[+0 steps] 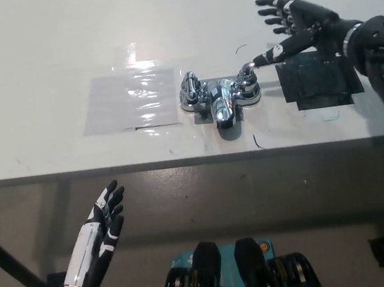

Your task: The faucet is at the center of the desk and the robot turn off the faucet by turning the right faucet handle using the right hand

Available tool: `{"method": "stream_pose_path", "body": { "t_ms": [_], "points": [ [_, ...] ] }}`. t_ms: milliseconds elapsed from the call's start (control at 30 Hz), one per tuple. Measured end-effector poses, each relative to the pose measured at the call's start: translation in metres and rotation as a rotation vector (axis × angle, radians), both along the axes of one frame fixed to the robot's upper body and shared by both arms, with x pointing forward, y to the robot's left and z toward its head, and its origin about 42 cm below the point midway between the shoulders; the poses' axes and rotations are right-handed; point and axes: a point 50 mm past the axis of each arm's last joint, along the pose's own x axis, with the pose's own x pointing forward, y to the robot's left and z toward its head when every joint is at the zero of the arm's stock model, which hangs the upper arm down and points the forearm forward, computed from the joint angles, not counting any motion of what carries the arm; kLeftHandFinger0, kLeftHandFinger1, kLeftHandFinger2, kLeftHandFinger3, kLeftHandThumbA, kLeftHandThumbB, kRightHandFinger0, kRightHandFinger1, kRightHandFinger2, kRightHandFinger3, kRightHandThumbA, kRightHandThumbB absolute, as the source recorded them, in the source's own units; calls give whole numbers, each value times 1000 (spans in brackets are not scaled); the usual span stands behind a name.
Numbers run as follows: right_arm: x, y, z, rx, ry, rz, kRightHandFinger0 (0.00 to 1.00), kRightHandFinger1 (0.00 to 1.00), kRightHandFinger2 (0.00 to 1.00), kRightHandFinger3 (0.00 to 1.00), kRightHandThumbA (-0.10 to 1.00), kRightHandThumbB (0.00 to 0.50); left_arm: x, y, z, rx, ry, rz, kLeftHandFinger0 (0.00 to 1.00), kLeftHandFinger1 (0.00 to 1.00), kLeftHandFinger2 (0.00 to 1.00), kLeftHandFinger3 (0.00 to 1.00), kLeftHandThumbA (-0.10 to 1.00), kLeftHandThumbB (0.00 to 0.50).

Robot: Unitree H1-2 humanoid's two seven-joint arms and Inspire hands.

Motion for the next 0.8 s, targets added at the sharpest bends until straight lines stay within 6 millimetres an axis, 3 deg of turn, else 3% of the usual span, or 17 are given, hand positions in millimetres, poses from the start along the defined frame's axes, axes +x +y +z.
{"method": "stream_pose_path", "body": {
  "t_ms": [33,100,333,600,733,800],
  "points": [
    [0,2,-1,-2,0,2,1000,1000,1000,1000,1000,378,0,0,0,1,0,0,1000,1000,1000,1000,888,213],
    [0,6,-3,-8,3,7,1000,1000,1000,1000,1000,411,0,0,0,4,0,-1,1000,1000,1000,1000,878,209],
    [-3,13,-17,-17,38,4,1000,1000,1000,1000,1000,398,1,-1,0,18,-2,-1,1000,1000,1000,1000,827,217],
    [-4,10,-24,-28,58,-9,1000,1000,1000,1000,1000,408,2,-1,2,23,-5,-3,1000,1000,1000,1000,791,210],
    [-5,8,-30,-48,67,-13,1000,1000,1000,1000,1000,382,2,-2,1,24,-4,-5,1000,1000,1000,1000,787,210],
    [-7,7,-34,-59,70,-13,1000,1000,1000,1000,1000,399,2,-2,1,24,-4,-6,1000,1000,1000,1000,788,211]
  ]
}}
